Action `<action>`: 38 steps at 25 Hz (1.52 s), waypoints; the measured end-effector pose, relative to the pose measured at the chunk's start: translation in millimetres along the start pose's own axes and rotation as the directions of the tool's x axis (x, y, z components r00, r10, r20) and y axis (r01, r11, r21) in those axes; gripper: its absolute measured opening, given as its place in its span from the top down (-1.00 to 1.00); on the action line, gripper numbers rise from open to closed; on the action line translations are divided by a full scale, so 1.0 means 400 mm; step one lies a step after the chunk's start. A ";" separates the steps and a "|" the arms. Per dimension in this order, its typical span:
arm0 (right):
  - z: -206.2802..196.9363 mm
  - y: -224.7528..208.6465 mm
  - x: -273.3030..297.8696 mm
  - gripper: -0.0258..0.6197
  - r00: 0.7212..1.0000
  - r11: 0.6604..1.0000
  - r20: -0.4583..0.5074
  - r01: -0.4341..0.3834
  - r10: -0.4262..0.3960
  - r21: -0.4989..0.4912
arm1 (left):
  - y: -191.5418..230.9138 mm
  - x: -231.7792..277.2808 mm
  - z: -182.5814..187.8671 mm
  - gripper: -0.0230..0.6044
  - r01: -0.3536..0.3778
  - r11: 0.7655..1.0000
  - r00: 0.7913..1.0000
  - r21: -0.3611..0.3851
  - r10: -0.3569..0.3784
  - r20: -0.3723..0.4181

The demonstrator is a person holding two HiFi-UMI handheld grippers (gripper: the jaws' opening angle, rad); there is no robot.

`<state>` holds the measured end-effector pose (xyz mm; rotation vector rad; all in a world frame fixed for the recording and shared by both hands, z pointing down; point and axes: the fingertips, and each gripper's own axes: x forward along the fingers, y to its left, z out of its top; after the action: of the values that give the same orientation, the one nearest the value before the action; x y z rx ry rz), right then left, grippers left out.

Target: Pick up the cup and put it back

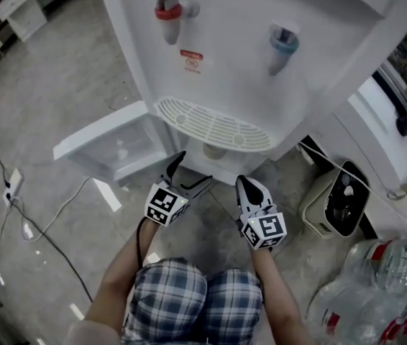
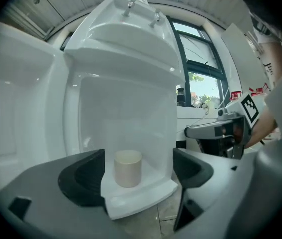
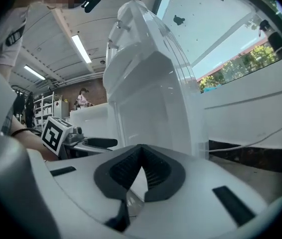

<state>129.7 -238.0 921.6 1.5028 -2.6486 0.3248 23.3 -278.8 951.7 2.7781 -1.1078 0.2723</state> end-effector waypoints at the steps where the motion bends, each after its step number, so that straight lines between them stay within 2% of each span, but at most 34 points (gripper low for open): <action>1: -0.007 0.000 0.006 0.87 1.000 1.000 -0.002 -0.010 0.010 -0.010 | 0.000 0.012 -0.010 -0.38 0.000 1.000 1.000 -0.003 0.000 0.000; 12: -0.026 0.015 0.028 0.87 0.997 0.994 -0.024 -0.071 0.069 -0.083 | 0.034 0.151 -0.072 -0.44 -0.017 1.000 1.000 0.013 0.017 -0.018; 20: -0.031 0.015 0.034 0.87 0.998 0.995 -0.025 -0.066 0.064 -0.073 | 0.062 0.272 -0.127 -0.45 -0.009 0.999 0.998 -0.045 0.006 -0.069; 24: -0.038 0.010 0.029 0.87 0.998 0.996 -0.027 -0.058 0.056 -0.063 | 0.068 0.320 -0.153 -0.44 -0.001 1.000 0.994 -0.030 -0.002 -0.109; 28: -0.039 -0.005 0.021 0.87 0.999 0.998 -0.030 -0.043 0.041 -0.055 | 0.084 0.345 -0.172 -0.44 -0.023 0.999 0.992 -0.035 0.018 -0.128; 38: -0.051 -0.012 0.011 0.87 0.999 0.998 -0.045 -0.029 0.026 -0.058 | 0.086 0.346 -0.168 -0.42 -0.030 1.000 0.988 0.006 0.030 -0.153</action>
<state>130.7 -239.5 942.8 1.4266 -2.6230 0.2768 90.5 -382.9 1049.4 2.6922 -1.1128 0.4829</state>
